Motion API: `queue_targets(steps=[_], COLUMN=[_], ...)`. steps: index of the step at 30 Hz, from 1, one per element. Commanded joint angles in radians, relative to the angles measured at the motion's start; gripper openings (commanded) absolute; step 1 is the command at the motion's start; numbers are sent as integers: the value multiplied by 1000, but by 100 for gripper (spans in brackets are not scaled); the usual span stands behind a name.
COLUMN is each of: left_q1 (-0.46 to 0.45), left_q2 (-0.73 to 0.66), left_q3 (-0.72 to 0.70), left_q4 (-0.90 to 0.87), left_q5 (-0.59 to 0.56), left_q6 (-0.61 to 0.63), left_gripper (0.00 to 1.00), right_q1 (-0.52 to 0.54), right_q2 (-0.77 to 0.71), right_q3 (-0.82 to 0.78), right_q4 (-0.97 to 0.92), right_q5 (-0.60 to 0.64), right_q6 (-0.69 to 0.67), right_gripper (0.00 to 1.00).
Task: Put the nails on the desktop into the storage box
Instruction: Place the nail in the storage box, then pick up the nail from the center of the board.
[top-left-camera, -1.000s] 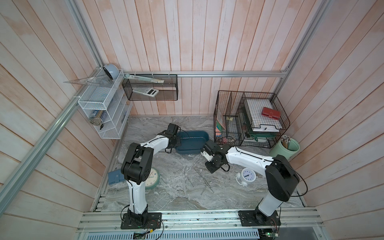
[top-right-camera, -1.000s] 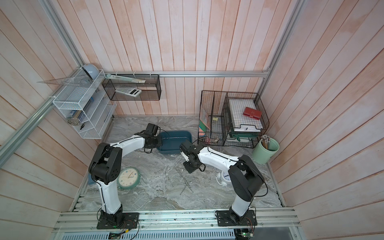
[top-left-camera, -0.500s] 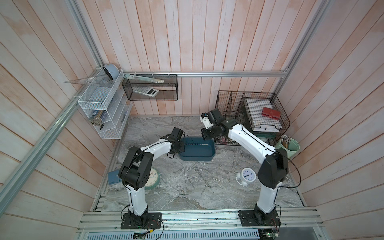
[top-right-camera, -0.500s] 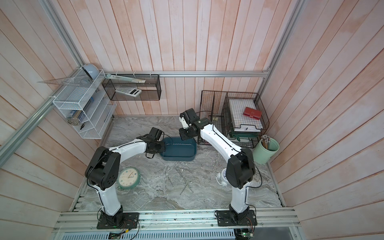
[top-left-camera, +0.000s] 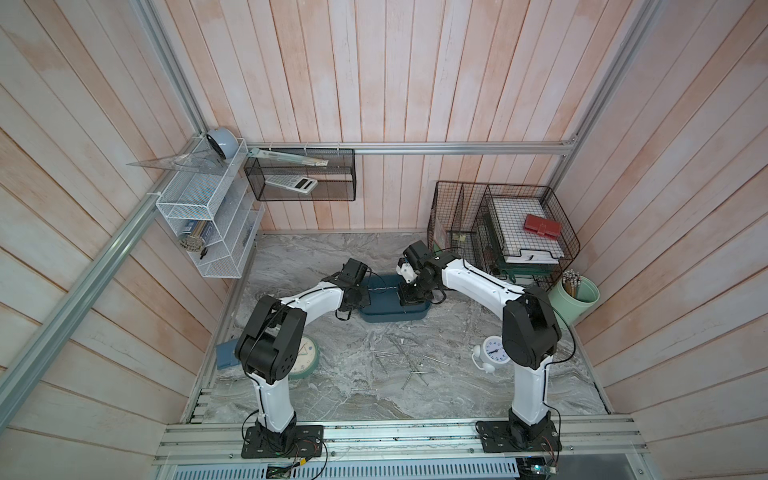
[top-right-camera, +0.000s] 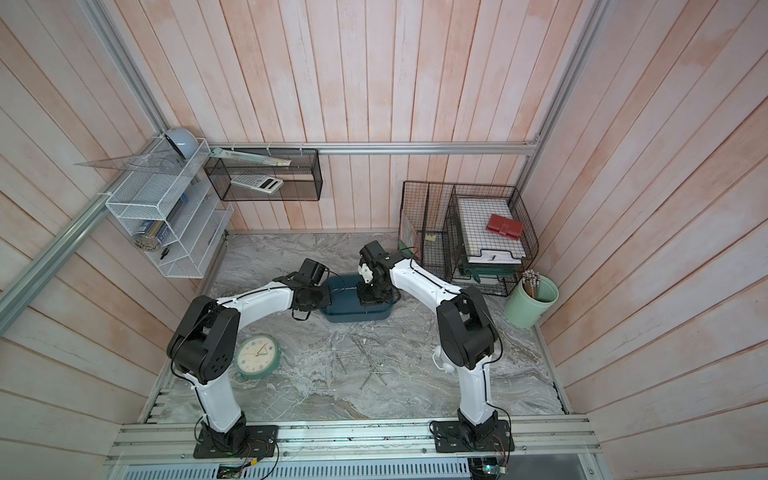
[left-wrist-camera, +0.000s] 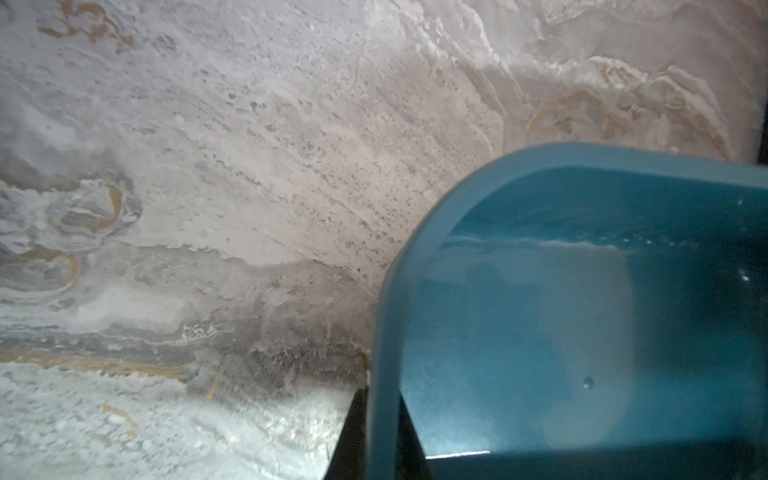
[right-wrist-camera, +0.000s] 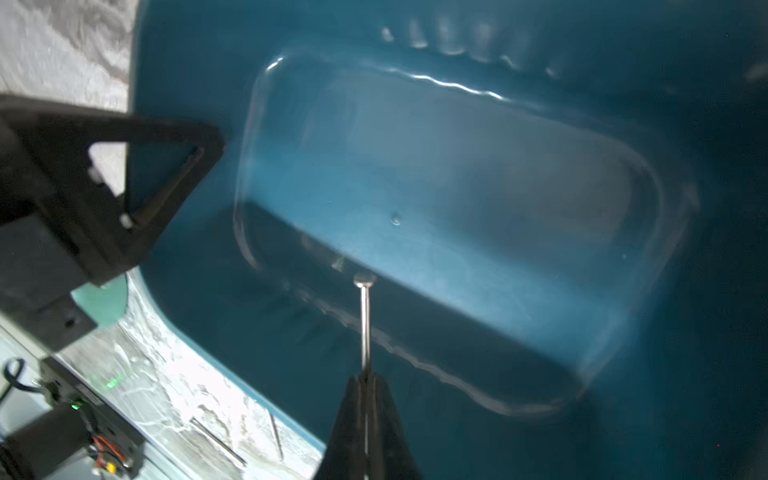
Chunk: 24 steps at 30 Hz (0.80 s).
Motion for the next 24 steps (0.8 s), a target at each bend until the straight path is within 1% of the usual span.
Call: queue_targets(steps=[1, 2, 3, 7, 9, 12, 14, 17, 19, 24], left_q1=[-1, -1, -1, -2, -1, 2, 5, 10, 13, 20], left_q2=[6, 11, 12, 15, 18, 17, 19, 36, 44, 52], left_q3=[-24, -24, -25, -22, -21, -22, -25, -20, -15, -5], left_q4=[-9, -7, -7, 3, 6, 0, 4, 7, 10, 8], left_q5=[-22, -24, -24, -20, -21, -21, -18, -6, 0, 16], left_q6=[-23, -25, -26, -34, -33, -32, -31, -25, -23, -13], left_gripper=[0, 0, 0, 0, 0, 0, 0, 0, 0, 0], right_q1=[-21, -21, -21, -21, -20, -14, -11, 19, 52, 73], right_q2=[0, -11, -26, -131, -199, -372, -499, -627, -645, -579], right_q3=[-3, -2, -3, -60, -95, -222, -328, -478, -531, -558], right_q4=[29, 30, 30, 37, 21, -17, -73, -96, -123, -141], right_q5=[-17, -17, -18, -29, -40, -16, 36, 106, 160, 182], right_q6=[33, 28, 23, -12, -31, -75, -113, -156, -202, -268], right_gripper=[43, 51, 56, 62, 63, 62, 59, 58, 57, 56])
